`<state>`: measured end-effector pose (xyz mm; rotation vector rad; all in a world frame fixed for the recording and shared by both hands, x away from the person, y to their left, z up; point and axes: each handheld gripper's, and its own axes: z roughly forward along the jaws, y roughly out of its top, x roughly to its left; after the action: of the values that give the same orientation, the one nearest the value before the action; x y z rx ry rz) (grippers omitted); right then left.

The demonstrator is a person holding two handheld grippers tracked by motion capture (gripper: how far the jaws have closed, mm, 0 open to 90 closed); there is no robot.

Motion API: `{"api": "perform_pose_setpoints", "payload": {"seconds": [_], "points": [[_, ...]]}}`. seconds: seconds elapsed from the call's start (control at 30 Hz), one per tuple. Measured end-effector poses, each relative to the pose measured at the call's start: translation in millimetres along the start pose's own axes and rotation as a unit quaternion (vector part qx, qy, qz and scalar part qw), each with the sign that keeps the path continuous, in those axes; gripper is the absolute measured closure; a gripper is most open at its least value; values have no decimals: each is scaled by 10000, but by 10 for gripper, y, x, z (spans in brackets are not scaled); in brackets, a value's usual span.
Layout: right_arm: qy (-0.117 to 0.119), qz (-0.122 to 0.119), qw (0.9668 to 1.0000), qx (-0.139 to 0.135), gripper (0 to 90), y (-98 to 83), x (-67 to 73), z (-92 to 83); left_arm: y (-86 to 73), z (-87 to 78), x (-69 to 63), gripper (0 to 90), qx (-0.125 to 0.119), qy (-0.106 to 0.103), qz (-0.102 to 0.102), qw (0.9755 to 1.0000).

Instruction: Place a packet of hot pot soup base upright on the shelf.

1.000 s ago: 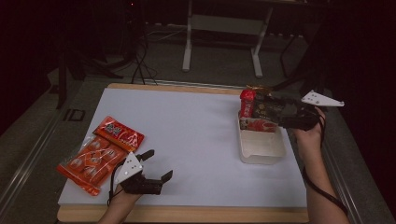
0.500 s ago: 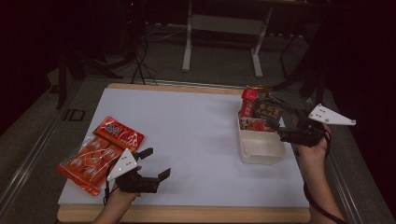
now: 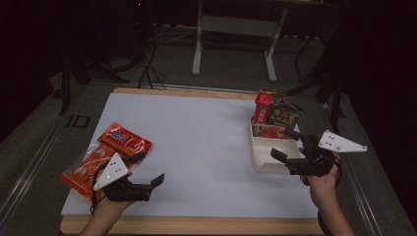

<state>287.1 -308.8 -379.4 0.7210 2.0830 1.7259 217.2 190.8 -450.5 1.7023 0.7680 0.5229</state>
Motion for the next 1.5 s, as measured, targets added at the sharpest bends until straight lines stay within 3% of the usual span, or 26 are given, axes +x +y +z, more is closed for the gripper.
{"api": "perform_pose_setpoints", "payload": {"seconds": [0.07, 0.17, 0.2, 0.23, 0.27, 0.3, 0.33, 0.37, 0.43, 0.57, 0.6, 0.63, 0.73, 0.77, 0.8, 0.83, 0.87, 1.03, 1.1, 1.13, 1.17, 1.3, 1.4, 1.43, 1.47, 1.5], "points": [[67, -59, 9999, -48, 108, -32, 68, 12, 9, -77, 66, 181, 52, 100, -24, 9999], [263, -42, 9996, -118, 109, -65, 145, 37, -1, -126, 108, 332, 76, 254, 10, 9996], [363, -27, 9993, -105, 122, -77, 169, 52, -9, -151, 137, 433, 87, 296, 2, 9995], [363, -27, 9993, -105, 122, -77, 169, 52, -23, -179, 167, 433, 76, 426, 6, 9991], [409, -91, 9991, -39, 137, -102, 226, 91, -38, -205, 216, 566, 119, 546, -37, 9984], [409, -91, 9991, -39, 137, -102, 226, 91, -47, -222, 249, 566, 147, 637, -69, 9978], [383, -132, 9992, -22, 144, -118, 264, 117, -60, -253, 299, 680, 177, 748, -89, 9970], [454, -129, 9989, -13, 146, -126, 273, 129, -78, -320, 401, 718, 230, 885, -171, 9957], [470, -114, 9988, -7, 146, -132, 282, 138, -84, -356, 450, 780, 260, 1004, -181, 9944], [534, -55, 9986, -20, 157, -138, 302, 150, -104, -502, 663, 898, 470, 1372, -242, 9891], [542, -45, 9985, -35, 157, -135, 307, 149, -127, -566, 757, 900, 562, 1533, -206, 9864], [542, -45, 9985, -35, 157, -135, 307, 149, -127, -566, 757, 900, 562, 1533, -206, 9864], [580, -57, 9983, -62, 157, -134, 344, 149, -183, -655, 903, 900, 677, 1694, -322, 9827], [603, -67, 9981, -48, 156, -138, 358, 154, -237, -707, 998, 900, 744, 1840, -385, 9794], [603, -67, 9981, -48, 156, -138, 358, 154, -237, -707, 998, 900, 744, 1840, -385, 9794], [595, -98, 9982, -15, 157, -151, 382, 165, -304, -754, 1103, 900, 807, 1962, -535, 9758], [595, -98, 9982, -15, 157, -151, 382, 165, -304, -754, 1103, 900, 807, 1962, -535, 9758], [635, -113, 9979, 2, 157, -167, 406, 170, -484, -821, 1317, 900, 1072, 2161, -745, 9676], [623, -131, 9980, 14, 157, -170, 410, 173, -573, -832, 1437, 900, 1319, 2288, -800, 9612], [641, -128, 9979, 18, 156, -175, 408, 176, -573, -832, 1437, 900, 1319, 2288, -800, 9612], [641, -128, 9979, 18, 156, -175, 408, 176, -597, -831, 1474, 900, 1416, 2351, -787, 9584], [634, -131, 9979, 56, 156, -209, 410, 169, -716, -823, 1619, 900, 1696, 2431, -811, 9516], [634, -119, 9979, 46, 157, -216, 400, 169, -823, -797, 1715, 900, 1949, 2508, -881, 9441], [641, -119, 9979, 52, 157, -217, 400, 170, -848, -795, 1736, 900, 2000, 2509, -912, 9427], [638, -115, 9979, 58, 157, -221, 402, 170, -905, -797, 1778, 900, 2040, 2628, -969, 9380], [642, -106, 9979, 68, 157, -226, 403, 169, -905, -797, 1778, 900, 2040, 2628, -969, 9380]]}}
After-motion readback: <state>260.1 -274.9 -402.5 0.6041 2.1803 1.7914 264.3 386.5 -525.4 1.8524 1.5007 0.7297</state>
